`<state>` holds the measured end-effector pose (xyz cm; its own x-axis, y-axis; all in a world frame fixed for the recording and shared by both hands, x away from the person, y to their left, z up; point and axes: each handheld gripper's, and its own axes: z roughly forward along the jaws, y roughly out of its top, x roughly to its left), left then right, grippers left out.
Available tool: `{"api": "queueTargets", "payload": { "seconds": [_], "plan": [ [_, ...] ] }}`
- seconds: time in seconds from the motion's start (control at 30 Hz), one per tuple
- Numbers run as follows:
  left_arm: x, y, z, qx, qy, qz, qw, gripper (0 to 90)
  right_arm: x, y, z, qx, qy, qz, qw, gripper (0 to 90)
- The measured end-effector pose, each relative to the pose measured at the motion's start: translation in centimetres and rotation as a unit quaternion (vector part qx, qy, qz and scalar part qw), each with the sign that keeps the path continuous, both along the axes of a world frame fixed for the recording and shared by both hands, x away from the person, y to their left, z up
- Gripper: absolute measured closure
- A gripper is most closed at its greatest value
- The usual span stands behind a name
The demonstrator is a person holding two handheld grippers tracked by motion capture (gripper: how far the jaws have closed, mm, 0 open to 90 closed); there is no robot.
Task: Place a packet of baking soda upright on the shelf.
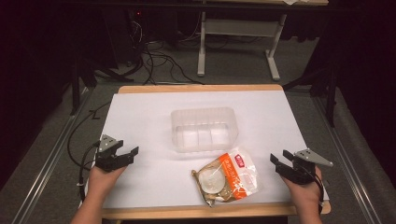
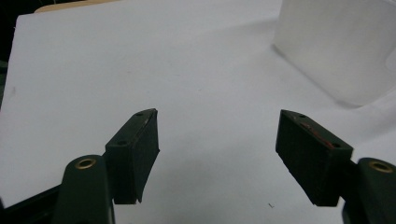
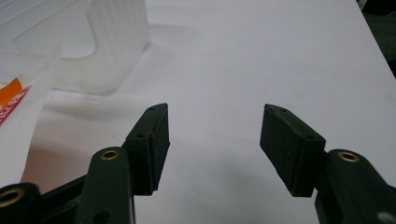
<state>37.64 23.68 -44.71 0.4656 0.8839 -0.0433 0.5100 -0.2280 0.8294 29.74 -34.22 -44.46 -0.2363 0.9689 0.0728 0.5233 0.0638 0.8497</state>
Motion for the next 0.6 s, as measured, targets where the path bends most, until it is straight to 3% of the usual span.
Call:
{"api": "queueTargets", "payload": {
  "seconds": [0.27, 0.6],
  "plan": [
    [-0.05, -0.38, -0.17, 0.010, 0.003, -0.009, 0.9999, 29.8, -0.02, -0.21, 0.02, -0.002, 0.001, -0.002, 1.0000, 41.4],
    [-0.06, -0.46, -0.20, 0.012, 0.004, -0.011, 0.9999, 29.8, -0.27, -0.16, 0.24, -0.001, -0.018, 0.006, 0.9998, 43.4]
  ]
}}
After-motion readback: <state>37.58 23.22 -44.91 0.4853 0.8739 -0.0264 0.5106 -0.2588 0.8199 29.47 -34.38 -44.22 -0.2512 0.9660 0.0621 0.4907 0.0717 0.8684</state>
